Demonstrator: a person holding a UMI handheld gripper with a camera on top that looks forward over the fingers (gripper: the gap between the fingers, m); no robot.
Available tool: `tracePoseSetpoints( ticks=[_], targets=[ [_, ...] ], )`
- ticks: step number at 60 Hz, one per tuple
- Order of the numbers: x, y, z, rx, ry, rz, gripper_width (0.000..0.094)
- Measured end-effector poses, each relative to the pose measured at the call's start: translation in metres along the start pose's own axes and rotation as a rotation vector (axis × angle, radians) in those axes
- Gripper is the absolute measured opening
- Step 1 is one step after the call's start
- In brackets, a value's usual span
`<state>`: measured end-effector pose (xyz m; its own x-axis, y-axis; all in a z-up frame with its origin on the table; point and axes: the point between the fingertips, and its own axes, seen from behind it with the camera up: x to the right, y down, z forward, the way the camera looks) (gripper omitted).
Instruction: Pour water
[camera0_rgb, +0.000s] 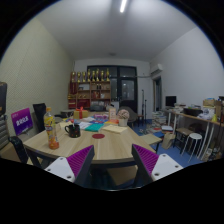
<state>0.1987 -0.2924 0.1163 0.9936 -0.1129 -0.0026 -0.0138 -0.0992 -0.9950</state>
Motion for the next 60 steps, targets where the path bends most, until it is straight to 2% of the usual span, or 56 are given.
tracePoseSetpoints(
  ticks=[15,31,36,40,45,46,60],
  targets=[
    [-0.016,0.005,0.004,-0.005,-0.023,-0.019,0.0825],
    [-0.159,0.013,0.037,0.081,-0.272,-0.080,0.0816],
    [-0.193,0.019,0.069,0.066,-0.347,-0.050,0.0808],
    [-0.250,0.029,0.092,0.047,-0.381,-0.023,0.0809],
    [-0.263,0.029,0.120,0.040,-0.393,-0.016,0.0807],
    [-0.287,0.030,0.129,0.044,-0.389,-0.017,0.0807],
    [-0.332,0.005,0.202,0.073,-0.345,0.027,0.0812]
  ],
)
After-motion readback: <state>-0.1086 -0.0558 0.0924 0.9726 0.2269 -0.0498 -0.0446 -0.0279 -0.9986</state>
